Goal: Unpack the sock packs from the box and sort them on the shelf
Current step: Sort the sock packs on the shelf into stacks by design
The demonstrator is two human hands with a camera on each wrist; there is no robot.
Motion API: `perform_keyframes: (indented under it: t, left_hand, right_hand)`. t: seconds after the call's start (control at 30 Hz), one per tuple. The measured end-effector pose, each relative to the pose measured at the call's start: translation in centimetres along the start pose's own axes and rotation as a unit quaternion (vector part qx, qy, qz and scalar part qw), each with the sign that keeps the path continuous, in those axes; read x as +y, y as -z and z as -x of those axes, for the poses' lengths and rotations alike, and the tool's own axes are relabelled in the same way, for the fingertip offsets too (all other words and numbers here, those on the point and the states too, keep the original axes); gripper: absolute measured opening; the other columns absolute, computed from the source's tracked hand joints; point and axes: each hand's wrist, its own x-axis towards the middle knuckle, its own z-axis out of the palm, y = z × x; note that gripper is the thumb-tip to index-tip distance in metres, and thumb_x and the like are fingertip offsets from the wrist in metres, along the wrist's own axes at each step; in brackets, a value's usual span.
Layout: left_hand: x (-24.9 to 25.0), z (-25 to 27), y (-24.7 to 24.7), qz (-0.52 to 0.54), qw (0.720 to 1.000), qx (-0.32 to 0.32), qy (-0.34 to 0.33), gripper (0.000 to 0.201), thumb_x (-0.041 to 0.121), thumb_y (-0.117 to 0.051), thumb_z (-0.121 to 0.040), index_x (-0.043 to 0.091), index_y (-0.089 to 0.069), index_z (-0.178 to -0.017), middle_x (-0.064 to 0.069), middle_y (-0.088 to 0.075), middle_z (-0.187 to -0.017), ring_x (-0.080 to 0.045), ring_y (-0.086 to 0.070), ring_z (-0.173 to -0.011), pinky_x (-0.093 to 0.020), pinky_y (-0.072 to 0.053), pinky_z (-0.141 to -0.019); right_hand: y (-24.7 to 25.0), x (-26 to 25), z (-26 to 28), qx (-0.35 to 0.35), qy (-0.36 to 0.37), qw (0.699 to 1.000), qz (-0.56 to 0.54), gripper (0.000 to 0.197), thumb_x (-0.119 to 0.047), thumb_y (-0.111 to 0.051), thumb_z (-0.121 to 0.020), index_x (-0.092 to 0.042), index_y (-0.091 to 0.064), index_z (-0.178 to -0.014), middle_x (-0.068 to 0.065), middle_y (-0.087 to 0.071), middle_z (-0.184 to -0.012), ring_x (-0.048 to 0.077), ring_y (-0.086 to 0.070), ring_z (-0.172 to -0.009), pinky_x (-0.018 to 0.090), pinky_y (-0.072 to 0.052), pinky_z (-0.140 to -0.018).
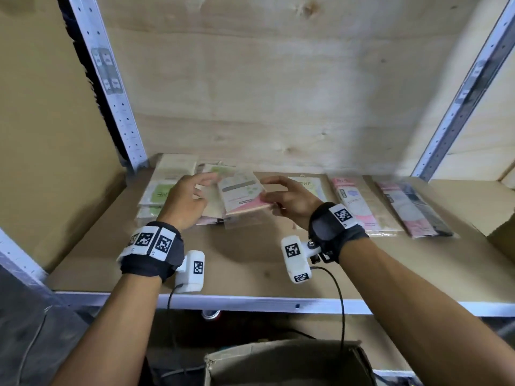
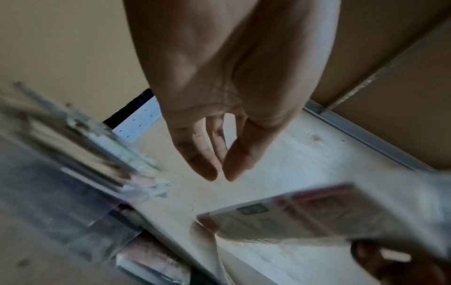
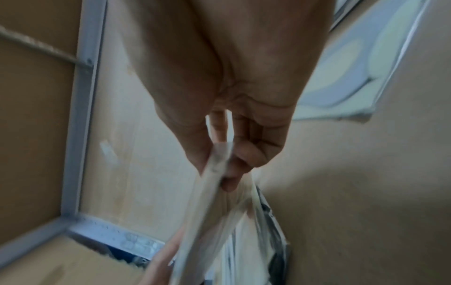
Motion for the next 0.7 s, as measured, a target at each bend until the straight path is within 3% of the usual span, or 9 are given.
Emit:
perform_keyframes:
  t: [0.1, 0.17, 0.23, 0.33, 0.43, 0.5, 0.57, 0.63, 0.7]
  left_hand:
    - [2.2, 0.7, -0.9, -0.045, 0.994, -0.046, -0.085, 0.059, -0.005, -0.070, -0.080, 0.030, -0.067, -0.128, -0.002, -0.053, -0.122, -0.023, -0.054, -0.114, -0.032, -0.048, -0.095]
    - [3.9, 1.3, -1.7, -0.037, 0.990, -0.048, -0.131, 0.040, 0.015, -0.080, -0.081, 0.035, -0.073, -0.115, 0.000, -0.057, -0.118, -0.022, -0.053, -0.114, -0.036, -0.049, -0.094]
    - [5.5, 2.0, -2.4, 0.004, 0.987, -0.012, -0.158, 0.029, 0.028, -0.082, -0.081, 0.050, -0.069, -0.093, 0.009, -0.064, -0.100, -0.010, -0.059, -0.096, -0.029, -0.051, -0.081]
    - [7.8, 2.8, -3.6, 0.053, 0.977, 0.038, -0.203, 0.016, 0.034, -0.079, -0.083, 0.041, -0.068, -0.075, 0.009, -0.068, -0.077, -0.004, -0.061, -0.070, -0.022, -0.048, -0.061]
    - [9.3, 3.5, -5.2, 0.107, 0.967, 0.049, -0.226, 0.016, 0.027, -0.077, -0.087, 0.013, -0.075, -0.080, -0.002, -0.073, -0.077, -0.022, -0.066, -0.072, -0.033, -0.052, -0.066]
    - [9.9, 3.9, -6.4, 0.172, 0.960, 0.036, -0.219, 0.008, 0.024, -0.078, -0.087, 0.017, -0.077, -0.082, 0.004, -0.076, -0.081, -0.017, -0.070, -0.072, -0.028, -0.054, -0.067]
    - [10.3, 4.5, -7.8, 0.205, 0.957, 0.011, -0.205, 0.005, 0.023, -0.078, -0.087, 0.026, -0.076, -0.084, 0.008, -0.076, -0.078, -0.008, -0.068, -0.067, -0.020, -0.052, -0.068]
    - [10.3, 4.7, -9.2, 0.251, 0.954, -0.045, -0.159, 0.005, 0.020, -0.077, -0.087, 0.021, -0.077, -0.092, 0.001, -0.077, -0.082, -0.014, -0.070, -0.066, -0.024, -0.056, -0.069]
    - [10.2, 4.8, -10.0, 0.295, 0.944, -0.096, -0.112, 0.019, 0.019, -0.077, -0.087, 0.015, -0.073, -0.106, -0.005, -0.078, -0.093, -0.021, -0.073, -0.070, -0.029, -0.060, -0.069]
  right_hand:
    - [1.9, -1.3, 2.6, 0.003, 0.020, 0.998, -0.060, 0.016, -0.004, -0.064, -0.091, -0.004, -0.068, -0.106, 0.011, -0.065, -0.091, 0.013, -0.055, -0.062, 0.021, -0.043, -0.056]
    - [3.1, -2.1, 4.2, 0.010, 0.035, 0.995, -0.091, 0.017, -0.012, -0.063, -0.092, -0.004, -0.070, -0.105, 0.010, -0.068, -0.098, 0.018, -0.059, -0.075, 0.024, -0.046, -0.061]
    - [4.0, -3.0, 5.7, -0.003, 0.049, 0.989, -0.140, 0.021, -0.025, -0.062, -0.095, -0.008, -0.067, -0.104, 0.010, -0.068, -0.093, 0.020, -0.061, -0.073, 0.024, -0.046, -0.058]
    - [5.5, -4.2, 7.8, 0.000, 0.091, 0.982, -0.163, 0.021, -0.034, -0.053, -0.099, -0.017, -0.061, -0.092, 0.010, -0.070, -0.086, 0.021, -0.063, -0.073, 0.026, -0.045, -0.061]
    - [6.3, -4.3, 9.4, 0.043, 0.132, 0.986, -0.096, 0.019, -0.028, -0.054, -0.099, -0.016, -0.064, -0.089, 0.005, -0.066, -0.077, 0.017, -0.059, -0.067, 0.025, -0.041, -0.061]
    - [6.9, -3.8, 10.1, 0.104, 0.154, 0.982, 0.024, 0.020, -0.027, -0.057, -0.098, -0.015, -0.069, -0.087, -0.003, -0.058, -0.065, 0.009, -0.051, -0.054, 0.020, -0.038, -0.055]
    - [7.4, -3.2, 10.2, 0.175, 0.169, 0.948, 0.206, 0.027, -0.036, -0.059, -0.097, -0.015, -0.072, -0.085, -0.010, -0.062, -0.059, 0.001, -0.052, -0.048, 0.012, -0.040, -0.049]
    - [8.0, -2.5, 10.0, 0.204, 0.167, 0.926, 0.269, 0.029, -0.038, -0.056, -0.098, -0.014, -0.070, -0.089, -0.006, -0.066, -0.074, 0.006, -0.059, -0.065, 0.011, -0.045, -0.060]
    - [8.3, -2.0, 10.0, 0.187, 0.135, 0.945, 0.231, 0.024, -0.032, -0.053, -0.101, -0.016, -0.064, -0.088, -0.004, -0.064, -0.078, 0.013, -0.060, -0.073, 0.025, -0.047, -0.073]
